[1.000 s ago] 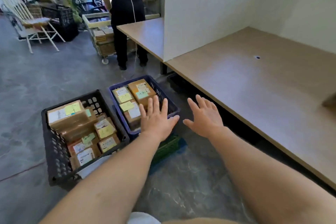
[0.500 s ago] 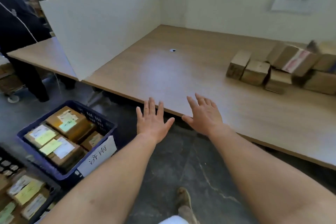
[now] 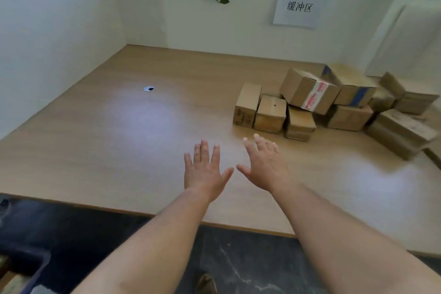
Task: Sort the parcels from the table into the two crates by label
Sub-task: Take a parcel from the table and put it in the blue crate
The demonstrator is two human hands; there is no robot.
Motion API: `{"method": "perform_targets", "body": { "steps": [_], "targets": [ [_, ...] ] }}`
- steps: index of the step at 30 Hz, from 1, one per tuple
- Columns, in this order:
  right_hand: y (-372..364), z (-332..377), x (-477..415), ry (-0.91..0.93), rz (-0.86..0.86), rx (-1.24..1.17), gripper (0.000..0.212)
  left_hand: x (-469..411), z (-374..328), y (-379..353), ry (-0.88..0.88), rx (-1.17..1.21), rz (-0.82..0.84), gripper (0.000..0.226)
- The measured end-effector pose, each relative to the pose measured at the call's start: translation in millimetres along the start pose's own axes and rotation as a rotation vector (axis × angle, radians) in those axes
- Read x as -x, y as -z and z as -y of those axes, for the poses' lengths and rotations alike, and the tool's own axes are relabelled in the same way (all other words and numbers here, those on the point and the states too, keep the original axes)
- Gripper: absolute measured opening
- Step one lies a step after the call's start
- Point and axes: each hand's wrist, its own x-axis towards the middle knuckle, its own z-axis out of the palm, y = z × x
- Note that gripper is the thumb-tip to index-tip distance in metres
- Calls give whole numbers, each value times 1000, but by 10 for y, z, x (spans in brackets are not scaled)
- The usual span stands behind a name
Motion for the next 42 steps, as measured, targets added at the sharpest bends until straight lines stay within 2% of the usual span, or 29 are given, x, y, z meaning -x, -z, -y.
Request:
{"method": "perform_targets", "body": {
  "steps": [9, 16, 21, 28, 36, 42],
  "targets": [
    [238, -564, -1194, -124, 5, 12, 75, -1562, -139, 365, -92, 10, -11, 75],
    [313, -1416, -1294, -336, -16, 22, 73, -2209, -898, 473, -264, 30, -27, 75],
    [342, -2133, -1309, -479, -12, 16, 72, -2499, -1452, 579, -303, 69, -11, 75],
    [410, -3003, -1596, -537, -68, -61, 56, -2908, -2202, 857, -196, 163, -42, 75],
    [424, -3646, -2128, -550, -45, -370, 51, -3442, -2915, 1117, 25, 520, -32, 74],
    [366, -3781, -2226, -538, -96, -736, 46, -3559, -3177, 1126, 192, 797, 4, 44]
  ]
}}
